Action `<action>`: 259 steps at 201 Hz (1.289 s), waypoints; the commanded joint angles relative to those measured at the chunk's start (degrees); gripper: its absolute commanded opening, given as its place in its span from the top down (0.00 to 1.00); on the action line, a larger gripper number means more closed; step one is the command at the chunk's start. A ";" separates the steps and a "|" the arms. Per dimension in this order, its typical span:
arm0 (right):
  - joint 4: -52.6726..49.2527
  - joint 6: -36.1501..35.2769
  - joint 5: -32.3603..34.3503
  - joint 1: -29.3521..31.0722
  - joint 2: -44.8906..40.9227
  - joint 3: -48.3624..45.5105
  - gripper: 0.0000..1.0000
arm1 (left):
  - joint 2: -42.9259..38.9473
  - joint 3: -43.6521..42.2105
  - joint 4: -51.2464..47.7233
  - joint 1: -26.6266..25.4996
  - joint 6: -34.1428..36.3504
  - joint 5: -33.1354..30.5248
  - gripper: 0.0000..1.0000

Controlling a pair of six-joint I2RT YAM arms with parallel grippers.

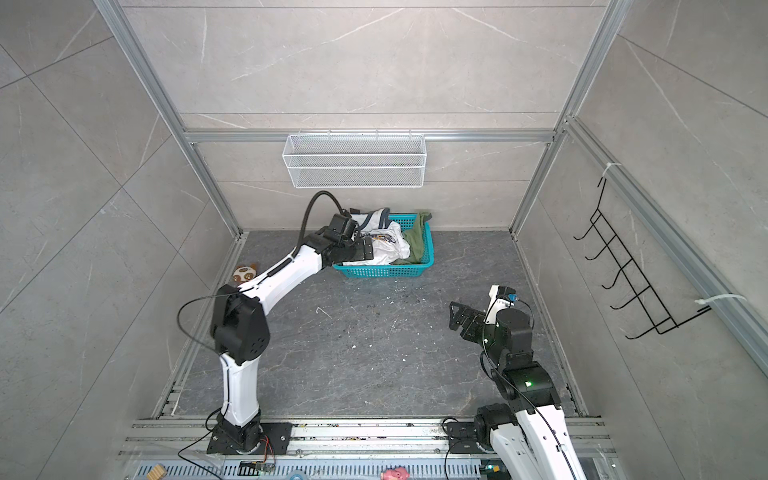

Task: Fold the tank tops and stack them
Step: 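Reach the left gripper into the teal basket and grasp the white tank top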

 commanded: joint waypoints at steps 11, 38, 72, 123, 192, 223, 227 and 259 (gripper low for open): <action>-2.30 2.57 -2.61 0.16 -3.40 -2.20 0.00 | 9.77 14.37 -9.21 0.41 4.03 -4.70 0.07; -1.83 3.66 -3.62 0.15 -4.70 -4.67 0.00 | 16.73 22.87 -10.20 0.39 5.32 -4.61 0.22; -1.37 3.18 -3.45 0.21 -3.46 -5.20 0.00 | 19.72 25.54 -8.81 0.52 6.39 -4.12 0.46; 0.01 2.90 -3.57 0.22 -1.12 -4.63 0.01 | 17.91 23.09 -9.36 4.03 3.03 -6.74 0.85; -0.56 3.48 -3.31 0.16 -2.11 -6.12 0.01 | 8.04 10.64 -8.69 13.51 7.05 -8.31 1.00; -0.64 3.62 -3.21 0.14 -2.08 -6.27 0.01 | 3.06 4.61 -7.63 19.92 5.76 -8.65 1.00; -0.58 3.66 -3.21 0.21 -2.11 -6.27 0.01 | 2.51 3.98 -7.61 20.83 5.59 -8.69 1.00; -0.77 3.43 -3.26 0.19 -2.09 -6.01 0.01 | -0.13 2.31 -6.95 27.17 5.62 -7.64 1.00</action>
